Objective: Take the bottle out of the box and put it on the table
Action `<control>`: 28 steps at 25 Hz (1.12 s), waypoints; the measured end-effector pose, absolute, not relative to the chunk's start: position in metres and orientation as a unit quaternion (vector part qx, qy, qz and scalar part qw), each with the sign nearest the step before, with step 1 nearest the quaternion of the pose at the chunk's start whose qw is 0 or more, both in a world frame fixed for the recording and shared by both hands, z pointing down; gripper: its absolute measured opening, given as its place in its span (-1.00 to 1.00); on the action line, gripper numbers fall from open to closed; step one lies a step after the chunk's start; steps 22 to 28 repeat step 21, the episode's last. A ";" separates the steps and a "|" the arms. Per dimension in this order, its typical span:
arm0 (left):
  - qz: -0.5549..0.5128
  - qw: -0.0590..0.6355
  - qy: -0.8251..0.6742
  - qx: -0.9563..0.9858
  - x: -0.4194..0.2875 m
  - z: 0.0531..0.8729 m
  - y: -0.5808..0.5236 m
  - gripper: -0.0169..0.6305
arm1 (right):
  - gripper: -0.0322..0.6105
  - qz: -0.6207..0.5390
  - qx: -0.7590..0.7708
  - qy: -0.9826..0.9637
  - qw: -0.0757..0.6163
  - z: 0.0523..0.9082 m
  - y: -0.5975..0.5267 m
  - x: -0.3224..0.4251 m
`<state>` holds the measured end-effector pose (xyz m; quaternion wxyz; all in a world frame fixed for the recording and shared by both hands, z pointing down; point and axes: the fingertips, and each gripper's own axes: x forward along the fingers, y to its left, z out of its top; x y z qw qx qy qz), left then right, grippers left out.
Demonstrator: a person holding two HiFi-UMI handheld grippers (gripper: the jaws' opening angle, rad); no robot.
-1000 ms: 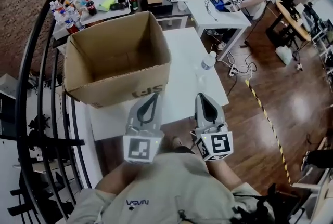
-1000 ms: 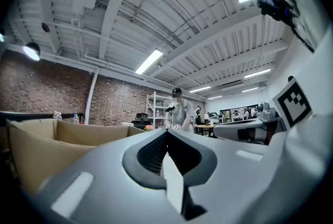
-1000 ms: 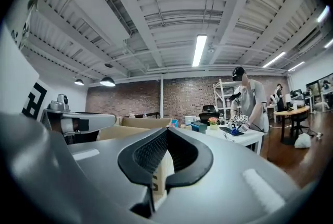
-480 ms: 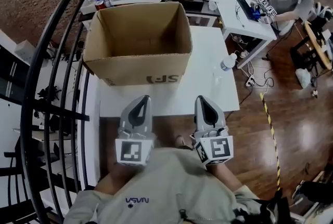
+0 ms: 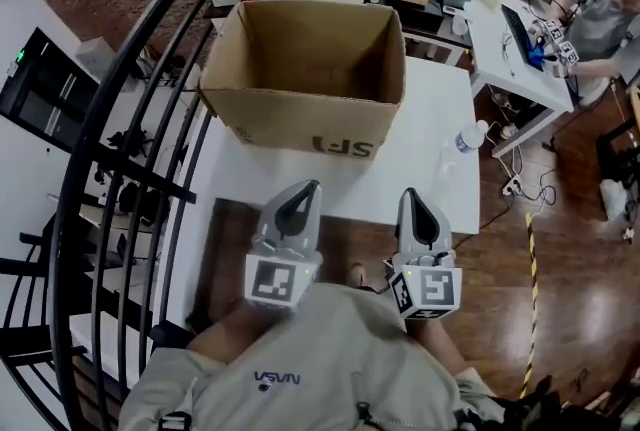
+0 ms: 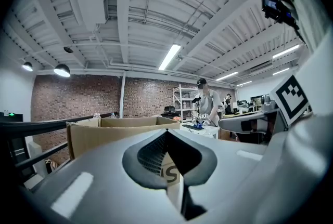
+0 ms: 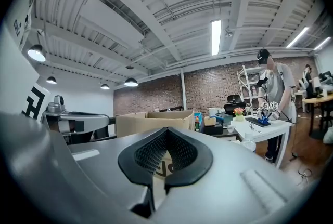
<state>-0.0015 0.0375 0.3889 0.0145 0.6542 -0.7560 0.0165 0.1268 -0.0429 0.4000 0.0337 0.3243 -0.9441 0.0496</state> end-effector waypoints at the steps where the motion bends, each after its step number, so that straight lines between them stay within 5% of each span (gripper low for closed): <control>1: 0.015 0.017 -0.758 0.652 -0.002 0.390 0.038 -0.95 | -0.90 0.049 0.322 -0.945 0.034 0.400 -0.043 0.126; 28: 0.000 0.007 -0.753 0.658 0.006 0.384 0.023 -0.95 | -0.90 0.024 0.308 -0.950 0.032 0.382 -0.052 0.126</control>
